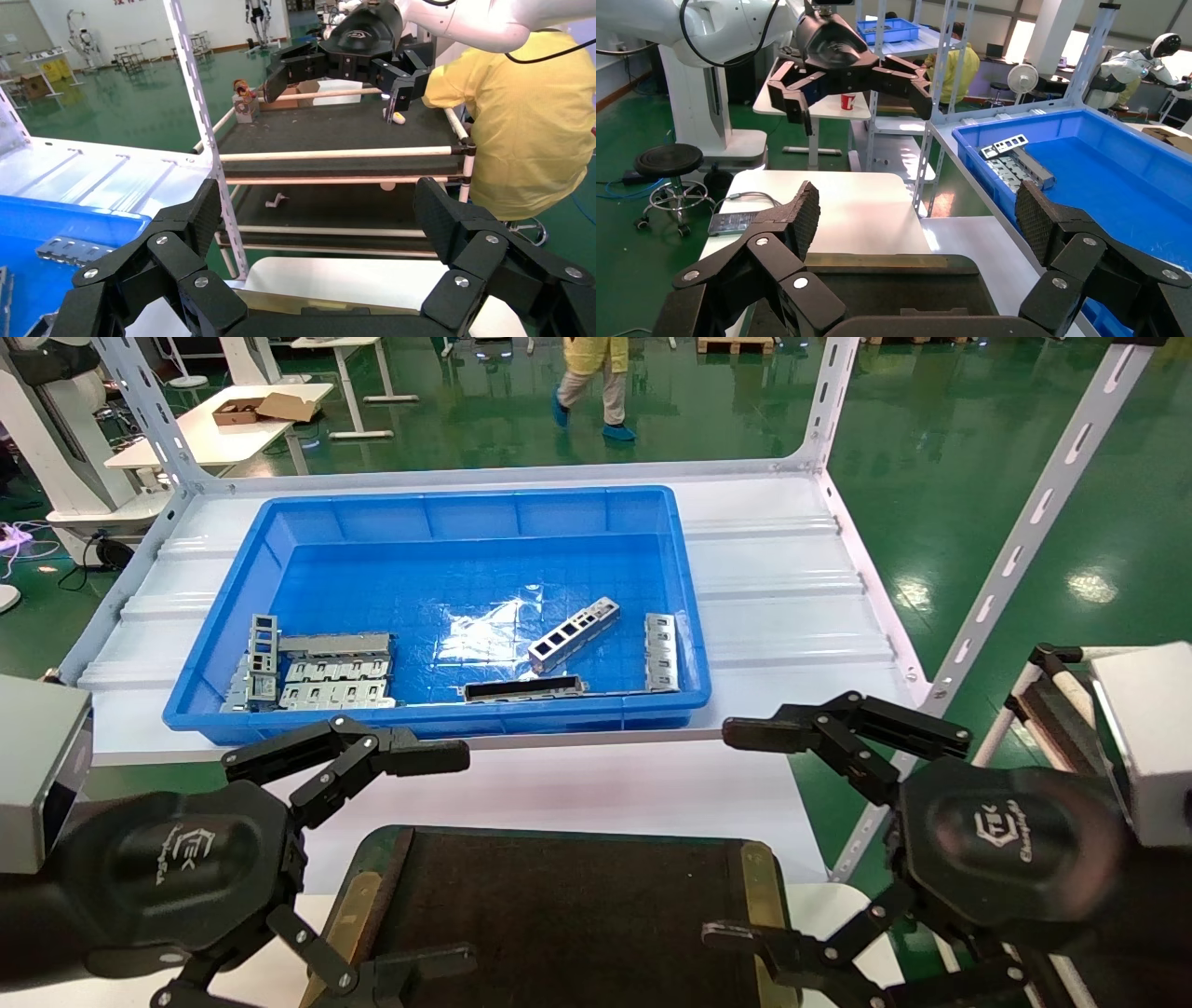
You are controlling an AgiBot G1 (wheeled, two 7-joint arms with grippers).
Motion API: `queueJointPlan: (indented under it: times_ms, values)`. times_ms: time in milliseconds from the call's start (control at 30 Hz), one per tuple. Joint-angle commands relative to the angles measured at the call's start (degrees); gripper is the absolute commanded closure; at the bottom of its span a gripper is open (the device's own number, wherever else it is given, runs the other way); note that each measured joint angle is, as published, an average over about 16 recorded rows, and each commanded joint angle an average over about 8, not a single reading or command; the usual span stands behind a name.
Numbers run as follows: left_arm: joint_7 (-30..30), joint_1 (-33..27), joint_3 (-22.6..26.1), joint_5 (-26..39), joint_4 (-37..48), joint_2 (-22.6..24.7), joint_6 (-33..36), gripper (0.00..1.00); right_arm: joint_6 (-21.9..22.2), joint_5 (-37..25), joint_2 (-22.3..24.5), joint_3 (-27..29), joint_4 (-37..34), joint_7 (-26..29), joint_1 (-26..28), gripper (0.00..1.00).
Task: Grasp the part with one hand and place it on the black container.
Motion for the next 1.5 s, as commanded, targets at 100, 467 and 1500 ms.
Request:
queueJointPlan:
  times_ms: [100, 467, 1500]
  values:
    - [0.0, -0.3, 0.1, 0.8, 0.0, 0.1, -0.8, 0.00, 0.0, 0.0, 0.0, 0.0, 0.0, 0.0, 0.0, 0.00]
    - [-1.6, -6.6, 3.5, 7.4, 6.0, 6.9, -7.2, 0.00, 0.0, 0.0, 0.0, 0.0, 0.0, 0.0, 0.0, 0.00]
    - [15.0, -32.9, 14.7, 31.7, 64.3, 41.8, -35.7, 0.82, 0.0, 0.0, 0.0, 0.0, 0.0, 0.0, 0.0, 0.83]
